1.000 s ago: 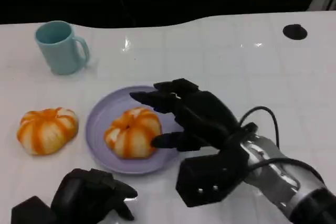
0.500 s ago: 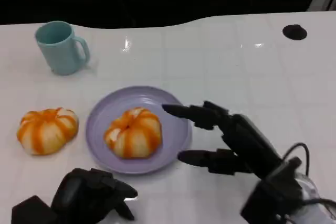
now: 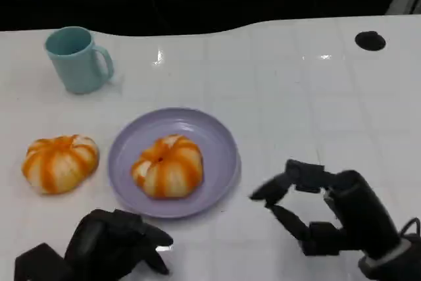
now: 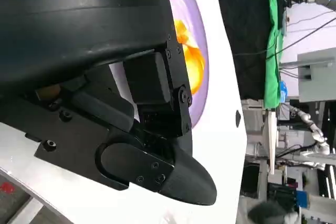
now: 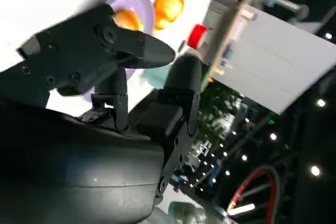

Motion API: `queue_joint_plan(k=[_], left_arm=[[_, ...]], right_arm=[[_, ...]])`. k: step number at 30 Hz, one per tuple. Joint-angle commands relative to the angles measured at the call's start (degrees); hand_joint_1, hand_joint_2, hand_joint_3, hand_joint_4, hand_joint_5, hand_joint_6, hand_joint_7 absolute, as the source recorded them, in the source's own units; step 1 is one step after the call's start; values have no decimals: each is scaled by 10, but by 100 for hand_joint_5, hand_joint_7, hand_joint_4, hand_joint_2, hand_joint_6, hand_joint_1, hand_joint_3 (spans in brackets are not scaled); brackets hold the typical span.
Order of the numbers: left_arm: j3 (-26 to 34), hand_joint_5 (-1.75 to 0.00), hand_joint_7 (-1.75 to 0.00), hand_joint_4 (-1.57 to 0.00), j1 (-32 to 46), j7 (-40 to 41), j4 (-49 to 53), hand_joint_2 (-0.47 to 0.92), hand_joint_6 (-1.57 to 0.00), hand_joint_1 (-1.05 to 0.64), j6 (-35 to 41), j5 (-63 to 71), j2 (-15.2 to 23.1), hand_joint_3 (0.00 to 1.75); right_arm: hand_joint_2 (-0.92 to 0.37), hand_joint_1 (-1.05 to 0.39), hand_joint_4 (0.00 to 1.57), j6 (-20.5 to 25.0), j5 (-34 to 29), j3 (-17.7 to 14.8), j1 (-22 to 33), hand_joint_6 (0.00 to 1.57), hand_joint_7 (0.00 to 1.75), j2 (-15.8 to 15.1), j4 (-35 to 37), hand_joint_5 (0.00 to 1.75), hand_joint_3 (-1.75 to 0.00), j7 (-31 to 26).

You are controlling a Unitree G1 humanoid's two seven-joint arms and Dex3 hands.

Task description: Grasp the bread from the table and place it into the plate.

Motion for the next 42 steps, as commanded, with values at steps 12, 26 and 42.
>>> queue_joint_plan(k=[12, 26, 42], left_arm=[[1, -82, -23, -141, 6, -3, -7, 91, -157, -105, 6, -9, 9, 0], [4, -82, -21, -140, 14, -17, -10, 92, -157, -105, 3, -20, 15, 1], [10, -82, -21, -141, 19, -28, -14, 91, -157, -105, 7, -30, 19, 3]], right_arm=[[-39, -25, 88, 4, 77, -48, 88, 77, 158, 5, -20, 175, -137, 56], [-42, -25, 86, -15, 68, -74, 87, 71, 164, 36, 24, 175, -130, 68], [-42, -25, 86, -24, 45, -82, 85, 73, 160, 42, 32, 175, -129, 63]])
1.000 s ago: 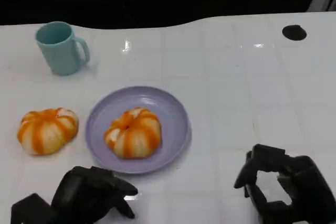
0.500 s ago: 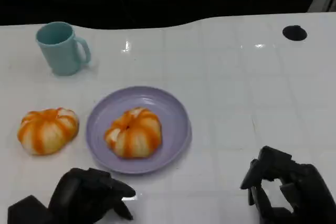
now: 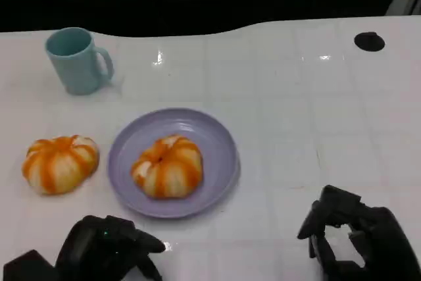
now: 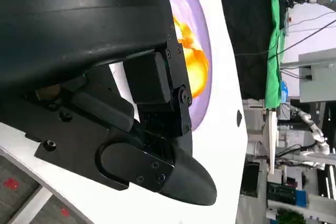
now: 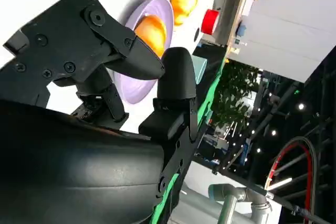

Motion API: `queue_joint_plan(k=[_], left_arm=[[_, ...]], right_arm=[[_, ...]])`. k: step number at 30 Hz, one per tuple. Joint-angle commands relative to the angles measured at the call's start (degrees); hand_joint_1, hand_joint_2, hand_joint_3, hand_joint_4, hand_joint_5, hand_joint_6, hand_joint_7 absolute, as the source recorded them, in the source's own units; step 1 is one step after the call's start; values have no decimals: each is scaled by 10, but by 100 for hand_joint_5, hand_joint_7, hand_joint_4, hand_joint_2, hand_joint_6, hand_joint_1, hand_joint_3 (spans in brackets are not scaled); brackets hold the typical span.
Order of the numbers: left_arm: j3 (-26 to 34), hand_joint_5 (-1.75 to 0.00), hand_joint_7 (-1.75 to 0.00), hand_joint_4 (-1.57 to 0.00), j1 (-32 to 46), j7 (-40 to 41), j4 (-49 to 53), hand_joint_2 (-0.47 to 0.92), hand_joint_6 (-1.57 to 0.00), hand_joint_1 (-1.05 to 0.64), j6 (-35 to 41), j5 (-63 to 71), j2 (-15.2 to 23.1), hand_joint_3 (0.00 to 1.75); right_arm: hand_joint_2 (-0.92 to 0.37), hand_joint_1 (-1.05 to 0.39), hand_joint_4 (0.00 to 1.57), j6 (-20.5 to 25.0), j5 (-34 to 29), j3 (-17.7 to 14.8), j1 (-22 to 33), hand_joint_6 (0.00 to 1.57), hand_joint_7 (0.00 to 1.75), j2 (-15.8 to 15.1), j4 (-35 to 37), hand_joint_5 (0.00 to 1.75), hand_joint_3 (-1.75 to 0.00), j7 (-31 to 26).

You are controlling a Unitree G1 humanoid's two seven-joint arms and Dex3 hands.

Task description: Grasp the bread from the table and place it into the plate.

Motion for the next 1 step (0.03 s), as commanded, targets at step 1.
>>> queue_joint_plan(k=[1], left_arm=[[5, -82, -21, -141, 5, -7, -7, 91, -157, -105, 3, -12, 9, 3]], right_arm=[[-42, -24, 85, -5, 5, -7, 2, 73, 160, -3, 0, 175, -129, 0]])
